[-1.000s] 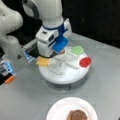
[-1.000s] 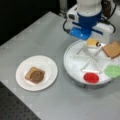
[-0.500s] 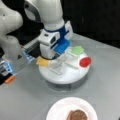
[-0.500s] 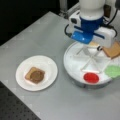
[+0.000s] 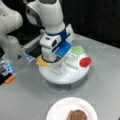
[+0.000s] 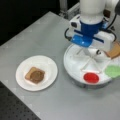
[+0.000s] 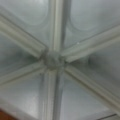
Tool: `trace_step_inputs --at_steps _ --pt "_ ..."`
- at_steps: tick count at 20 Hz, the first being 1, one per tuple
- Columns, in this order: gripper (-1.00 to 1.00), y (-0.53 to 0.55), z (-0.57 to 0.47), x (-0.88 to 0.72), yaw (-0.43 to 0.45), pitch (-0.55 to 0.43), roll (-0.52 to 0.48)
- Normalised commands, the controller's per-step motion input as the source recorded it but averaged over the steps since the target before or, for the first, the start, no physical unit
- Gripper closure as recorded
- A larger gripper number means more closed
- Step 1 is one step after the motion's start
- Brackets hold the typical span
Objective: Ingredient selection for cheeseburger or sandwich
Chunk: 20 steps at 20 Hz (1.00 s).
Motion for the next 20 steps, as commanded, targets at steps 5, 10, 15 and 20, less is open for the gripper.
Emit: trace_step_inputs --at_steps 5,10,15,20 --pt "-1.00 0.08 -0.18 -0.10 0.006 -0.159 0.080" --pt "-1.00 0.14 -0.15 -0.11 -0.012 -0.122 0.105" --pt "-1.00 0.14 -0.18 -0.09 -0.038 -0.155 0.050" --pt "-1.00 0.09 -0.19 -0.11 -0.031 -0.167 -0.013"
